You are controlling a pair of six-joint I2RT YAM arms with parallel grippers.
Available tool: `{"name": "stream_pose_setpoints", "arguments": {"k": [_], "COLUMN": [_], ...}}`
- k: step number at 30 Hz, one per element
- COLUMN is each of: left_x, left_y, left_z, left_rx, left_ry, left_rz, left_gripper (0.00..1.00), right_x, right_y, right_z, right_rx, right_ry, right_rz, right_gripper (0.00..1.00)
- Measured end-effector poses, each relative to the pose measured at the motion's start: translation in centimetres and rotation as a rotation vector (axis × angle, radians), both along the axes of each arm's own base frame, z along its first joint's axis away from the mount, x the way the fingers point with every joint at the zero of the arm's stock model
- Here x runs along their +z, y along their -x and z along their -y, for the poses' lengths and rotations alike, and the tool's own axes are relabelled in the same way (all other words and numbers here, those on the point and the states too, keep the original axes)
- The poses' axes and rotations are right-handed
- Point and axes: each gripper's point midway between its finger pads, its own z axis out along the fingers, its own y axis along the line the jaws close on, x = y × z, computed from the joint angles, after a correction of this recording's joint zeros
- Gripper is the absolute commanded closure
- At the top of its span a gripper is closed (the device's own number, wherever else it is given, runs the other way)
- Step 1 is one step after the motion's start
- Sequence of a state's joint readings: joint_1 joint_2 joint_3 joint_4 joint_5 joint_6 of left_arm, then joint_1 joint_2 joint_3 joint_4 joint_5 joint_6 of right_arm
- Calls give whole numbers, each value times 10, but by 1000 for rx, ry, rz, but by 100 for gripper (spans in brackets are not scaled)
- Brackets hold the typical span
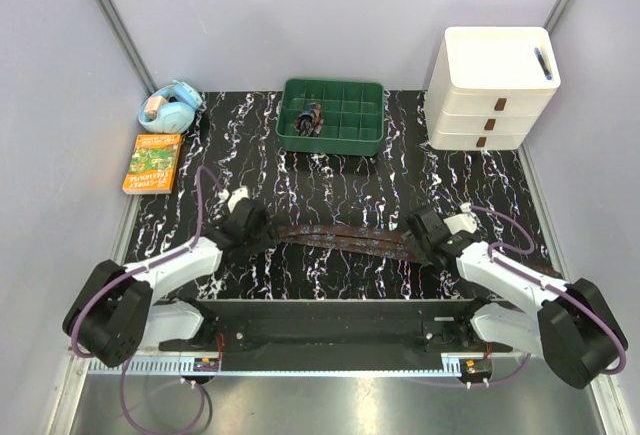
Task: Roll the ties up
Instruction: Flatten out the tie at the center of the board.
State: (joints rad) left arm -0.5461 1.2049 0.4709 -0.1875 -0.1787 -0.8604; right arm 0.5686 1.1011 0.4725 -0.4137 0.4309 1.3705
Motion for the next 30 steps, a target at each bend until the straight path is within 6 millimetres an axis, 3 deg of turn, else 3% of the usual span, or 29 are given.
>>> {"name": "stream_pose_setpoints", "arguments": {"k": [6,13,20,30], "left_x": [5,31,10,3], "left_y": [-4,-11,-17,-24], "left_z": [5,8,12,20], "left_rx": [-2,1,-4,-3], "left_ry": [26,71,28,37], "left_rz": [23,105,26,12], "left_gripper": [47,39,44,69], "right_x": [1,2,-3,-1], "right_y": [-5,-6,-6,-9], "right_z": [-5,-9,-11,-13], "right_rx": [5,15,21,22], "right_ry": [-15,-33,-33,-42], "right_rz": [12,19,1,18], "right_gripper": [48,48,50,50]}}
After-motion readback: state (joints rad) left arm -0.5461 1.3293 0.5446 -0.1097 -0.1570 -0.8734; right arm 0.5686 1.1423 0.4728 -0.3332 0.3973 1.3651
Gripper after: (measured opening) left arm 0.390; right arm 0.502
